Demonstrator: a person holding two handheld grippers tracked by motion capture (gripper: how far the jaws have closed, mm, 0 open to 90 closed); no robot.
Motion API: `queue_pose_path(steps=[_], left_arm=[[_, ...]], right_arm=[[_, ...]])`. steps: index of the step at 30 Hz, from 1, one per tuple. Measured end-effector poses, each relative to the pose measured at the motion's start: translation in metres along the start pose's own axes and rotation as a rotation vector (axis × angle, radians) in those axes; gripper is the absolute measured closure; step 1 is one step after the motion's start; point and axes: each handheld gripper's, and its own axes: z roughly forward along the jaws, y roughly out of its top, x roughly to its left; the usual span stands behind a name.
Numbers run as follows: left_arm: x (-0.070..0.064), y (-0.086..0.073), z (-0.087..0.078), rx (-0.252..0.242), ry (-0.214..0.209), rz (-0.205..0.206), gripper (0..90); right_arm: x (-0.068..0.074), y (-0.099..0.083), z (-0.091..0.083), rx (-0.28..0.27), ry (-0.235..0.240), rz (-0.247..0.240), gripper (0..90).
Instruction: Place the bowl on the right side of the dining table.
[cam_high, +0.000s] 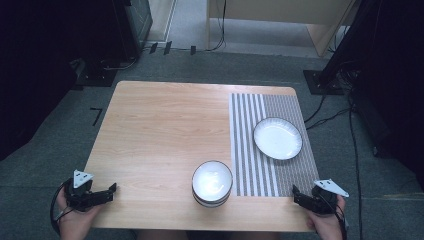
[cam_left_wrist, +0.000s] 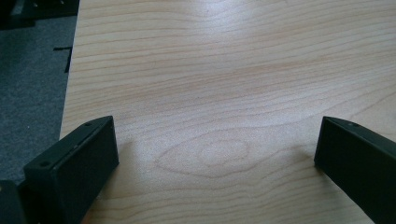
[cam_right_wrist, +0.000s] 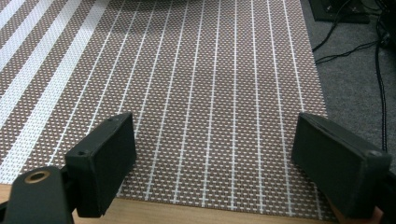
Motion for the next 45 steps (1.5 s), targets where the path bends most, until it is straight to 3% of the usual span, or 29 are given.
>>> queue_pose_path(steps=[11,12,14,17,27,45], left_arm=[[0.0,0.0,0.0,0.0,0.0,0.0,0.0],[0.0,0.0,0.0,0.0,0.0,-0.001,0.0],[0.0,0.0,0.0,0.001,0.0,0.0,0.0],[0.0,0.0,0.0,0.0,0.0,0.0,0.0],[0.0,0.0,0.0,0.001,-0.001,0.0,0.0],[0.0,0.0,0.0,0.0,-0.004,0.002,0.0]], right_arm=[[0.0,0.001,-0.002,0.006,-0.009,0.023,13.8],[0.0,0.002,-0.004,-0.001,-0.006,0.051,13.8],[0.001,0.004,-0.007,-0.005,-0.01,0.059,13.8],[0.004,0.005,-0.009,-0.01,-0.014,0.052,13.8],[0.029,0.023,-0.026,-0.044,-0.002,0.0,13.8],[0.069,0.056,-0.049,-0.105,0.064,-0.027,14.1]])
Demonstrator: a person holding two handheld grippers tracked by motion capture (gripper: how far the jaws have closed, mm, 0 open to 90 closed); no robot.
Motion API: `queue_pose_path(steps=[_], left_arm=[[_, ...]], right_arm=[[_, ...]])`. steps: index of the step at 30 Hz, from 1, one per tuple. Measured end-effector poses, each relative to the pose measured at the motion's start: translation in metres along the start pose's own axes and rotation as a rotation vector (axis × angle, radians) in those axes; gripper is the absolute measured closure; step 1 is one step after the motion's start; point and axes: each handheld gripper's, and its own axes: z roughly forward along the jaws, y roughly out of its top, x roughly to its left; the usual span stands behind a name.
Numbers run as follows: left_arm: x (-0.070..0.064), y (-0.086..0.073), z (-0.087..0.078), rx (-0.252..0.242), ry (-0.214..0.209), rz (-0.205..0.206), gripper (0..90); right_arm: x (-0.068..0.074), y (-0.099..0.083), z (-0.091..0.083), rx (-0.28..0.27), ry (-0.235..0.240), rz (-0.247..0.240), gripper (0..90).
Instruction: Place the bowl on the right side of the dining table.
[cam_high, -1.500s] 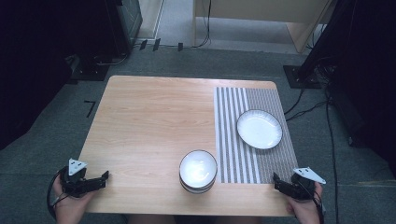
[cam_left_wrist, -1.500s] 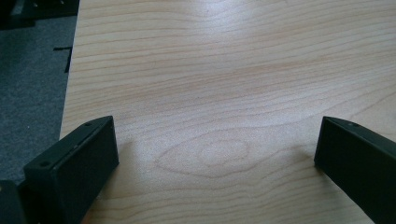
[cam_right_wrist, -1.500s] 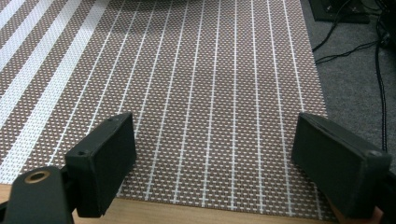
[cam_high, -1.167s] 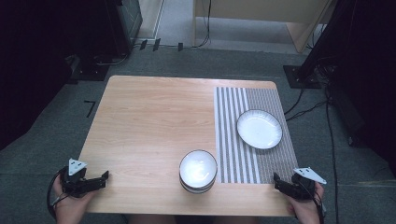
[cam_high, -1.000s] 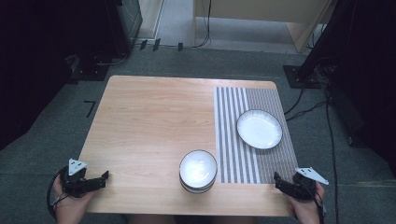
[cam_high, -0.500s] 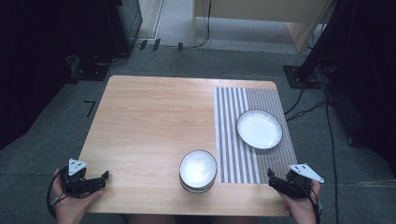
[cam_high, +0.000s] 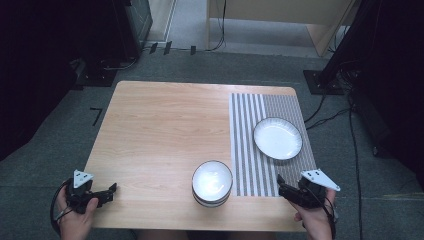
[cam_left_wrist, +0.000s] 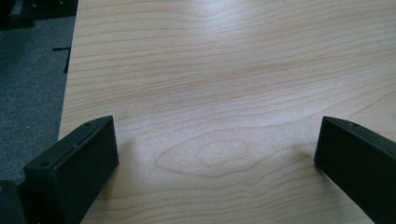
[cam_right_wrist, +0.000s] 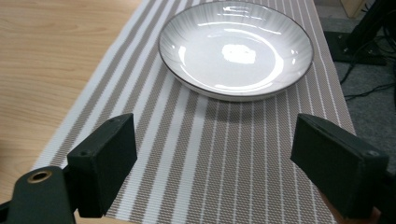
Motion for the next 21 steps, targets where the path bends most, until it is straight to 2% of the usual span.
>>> queue_pose_path(steps=[9,21], left_arm=[[0.0,0.0,0.0,0.0,0.0,0.0,0.0],[0.0,0.0,0.0,0.001,0.0,0.001,0.0]], right_arm=[[0.018,0.012,-0.003,-0.02,0.04,-0.008,14.3],[0.041,0.025,-0.004,-0.022,0.058,-0.015,14.5]])
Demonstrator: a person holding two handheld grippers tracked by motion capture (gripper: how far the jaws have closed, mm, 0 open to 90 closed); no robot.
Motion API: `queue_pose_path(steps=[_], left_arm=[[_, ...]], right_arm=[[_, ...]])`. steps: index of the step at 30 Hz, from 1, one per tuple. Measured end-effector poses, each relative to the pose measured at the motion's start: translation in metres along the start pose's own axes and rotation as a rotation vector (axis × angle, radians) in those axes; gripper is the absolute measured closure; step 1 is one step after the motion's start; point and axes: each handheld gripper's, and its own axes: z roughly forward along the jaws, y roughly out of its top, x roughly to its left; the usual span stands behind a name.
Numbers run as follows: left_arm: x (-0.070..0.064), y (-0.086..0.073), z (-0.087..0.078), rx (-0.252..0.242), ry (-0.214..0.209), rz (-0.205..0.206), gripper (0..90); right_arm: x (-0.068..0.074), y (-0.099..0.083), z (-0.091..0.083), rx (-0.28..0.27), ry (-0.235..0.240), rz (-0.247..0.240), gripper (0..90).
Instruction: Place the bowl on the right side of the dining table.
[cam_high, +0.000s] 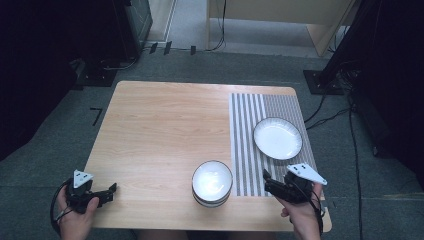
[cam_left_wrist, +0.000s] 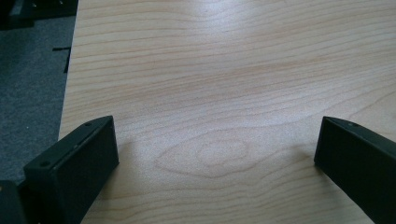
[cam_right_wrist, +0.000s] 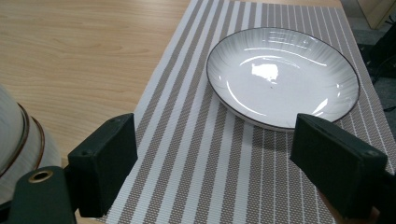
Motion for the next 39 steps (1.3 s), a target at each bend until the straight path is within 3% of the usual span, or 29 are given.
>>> queue_pose_path(steps=[25,39], left_arm=[[0.0,0.001,0.001,-0.002,0.002,-0.002,0.0],[0.0,0.001,0.001,-0.002,0.002,-0.002,0.0]], right_arm=[[0.041,0.015,0.005,-0.019,0.06,-0.018,15.0],[0.072,0.023,0.007,-0.023,0.128,-0.041,15.5]])
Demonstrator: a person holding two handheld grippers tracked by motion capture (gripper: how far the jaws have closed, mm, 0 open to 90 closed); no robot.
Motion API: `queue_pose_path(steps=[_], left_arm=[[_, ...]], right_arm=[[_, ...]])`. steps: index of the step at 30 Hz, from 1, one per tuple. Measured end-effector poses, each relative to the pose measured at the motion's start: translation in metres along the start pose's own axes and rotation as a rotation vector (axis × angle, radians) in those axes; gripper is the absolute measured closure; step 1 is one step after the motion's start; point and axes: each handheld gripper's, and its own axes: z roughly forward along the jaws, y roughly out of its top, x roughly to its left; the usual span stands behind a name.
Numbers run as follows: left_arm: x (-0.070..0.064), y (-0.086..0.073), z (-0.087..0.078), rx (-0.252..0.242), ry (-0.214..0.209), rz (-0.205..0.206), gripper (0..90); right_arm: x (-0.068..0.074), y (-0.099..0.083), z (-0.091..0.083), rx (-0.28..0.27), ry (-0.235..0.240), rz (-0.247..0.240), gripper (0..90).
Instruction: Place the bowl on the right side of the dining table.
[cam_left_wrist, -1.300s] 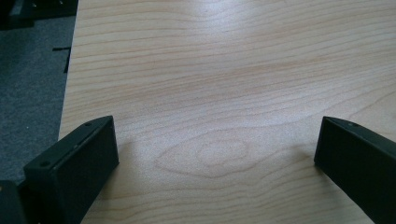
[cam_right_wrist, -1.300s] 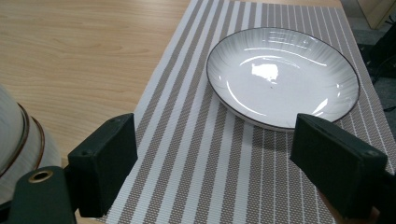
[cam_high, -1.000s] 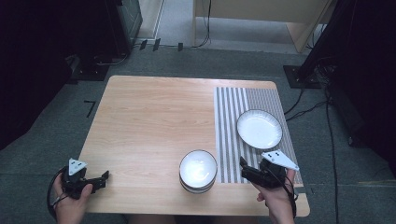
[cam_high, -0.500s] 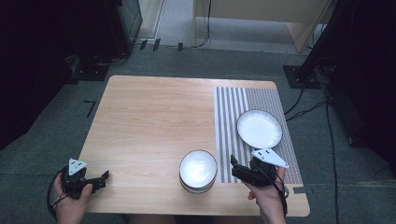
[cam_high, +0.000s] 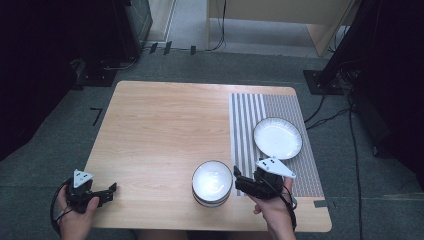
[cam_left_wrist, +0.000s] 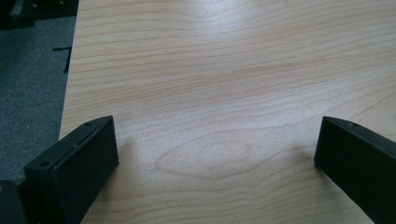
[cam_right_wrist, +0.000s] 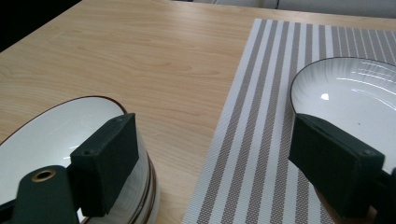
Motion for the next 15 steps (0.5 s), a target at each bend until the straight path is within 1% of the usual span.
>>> queue_pose_path(steps=[5,7,10,15], left_arm=[[0.0,0.0,0.0,0.0,0.0,0.0,0.0],[0.0,0.0,0.0,0.0,0.0,0.0,0.0],[0.0,0.0,0.0,0.0,0.0,0.0,0.0],[0.0,0.0,0.0,0.0,0.0,0.0,0.0]], right_arm=[[0.005,0.001,0.001,0.0,0.012,-0.002,15.8],[0.009,0.001,0.003,0.002,0.026,-0.005,15.9],[0.012,0.001,0.004,0.004,0.035,-0.002,15.9],[0.018,0.001,0.007,0.006,0.039,-0.007,16.0]])
